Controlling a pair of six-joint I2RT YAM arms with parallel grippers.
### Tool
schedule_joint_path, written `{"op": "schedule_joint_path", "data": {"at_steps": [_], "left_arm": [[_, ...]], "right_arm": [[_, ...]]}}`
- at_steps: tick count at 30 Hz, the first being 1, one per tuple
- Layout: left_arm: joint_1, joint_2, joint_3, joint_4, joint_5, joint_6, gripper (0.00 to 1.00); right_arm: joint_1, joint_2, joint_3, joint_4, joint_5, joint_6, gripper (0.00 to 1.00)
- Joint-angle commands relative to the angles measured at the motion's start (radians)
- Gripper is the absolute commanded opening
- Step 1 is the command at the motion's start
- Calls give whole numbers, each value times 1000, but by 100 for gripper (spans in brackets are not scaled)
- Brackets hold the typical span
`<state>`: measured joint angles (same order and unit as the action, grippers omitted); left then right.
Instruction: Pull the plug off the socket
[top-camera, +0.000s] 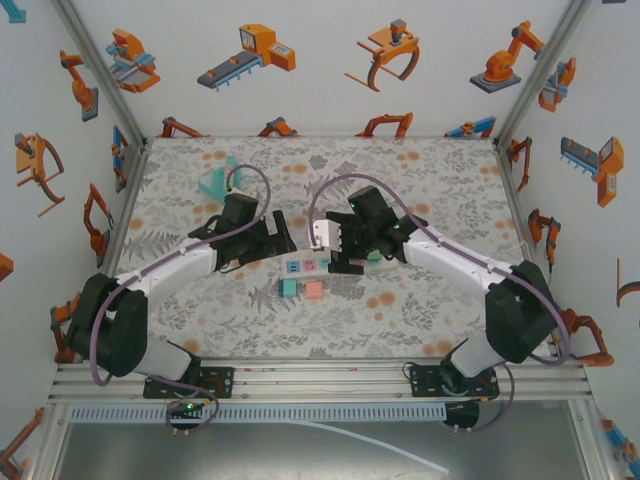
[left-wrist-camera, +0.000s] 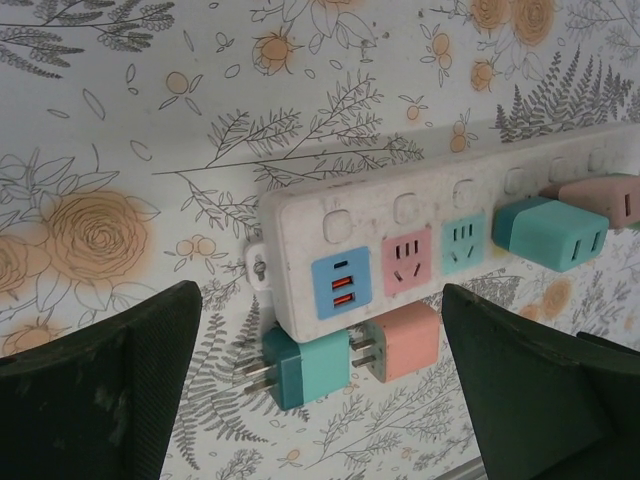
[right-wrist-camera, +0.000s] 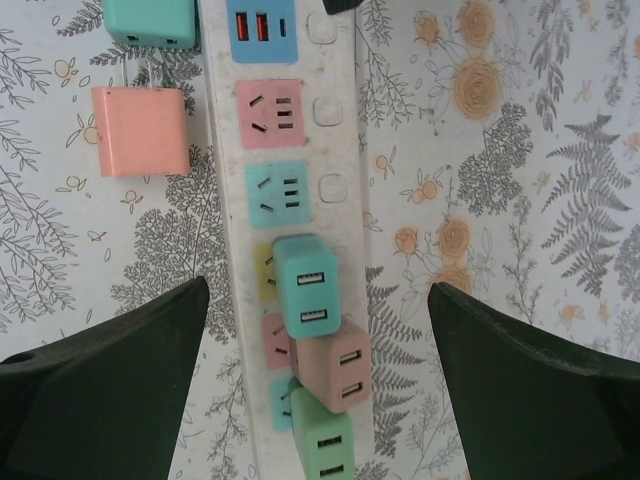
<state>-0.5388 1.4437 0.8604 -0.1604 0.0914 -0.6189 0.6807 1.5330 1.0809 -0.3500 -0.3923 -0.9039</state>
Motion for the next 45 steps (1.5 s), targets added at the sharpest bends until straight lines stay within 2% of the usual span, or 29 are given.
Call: {"op": "schedule_joint_path", "data": {"at_steps": [1,8,15,26,38,45], "left_arm": [[-19,27,40,19,20,-12,99],[-60,74,61,-2,2,27,93],[-84,146,100,-41,5,63,92],[-111,230,144,-89,1,95,92],[-137,276,153,-166,-104,117,90],[-162,305,167,-202,-179,133,88]], "right_arm": [[-6,42,37,-6,-3,-45,80],[-22,102,63,-31,-4,-56,73],[-27,134,74,-73,7,-78,54],[-27,168,97,-95,-3,-89,45],[-27,161,112,-78,-38,-90,30],[-27,146,124,-75,-52,-91,29]]}}
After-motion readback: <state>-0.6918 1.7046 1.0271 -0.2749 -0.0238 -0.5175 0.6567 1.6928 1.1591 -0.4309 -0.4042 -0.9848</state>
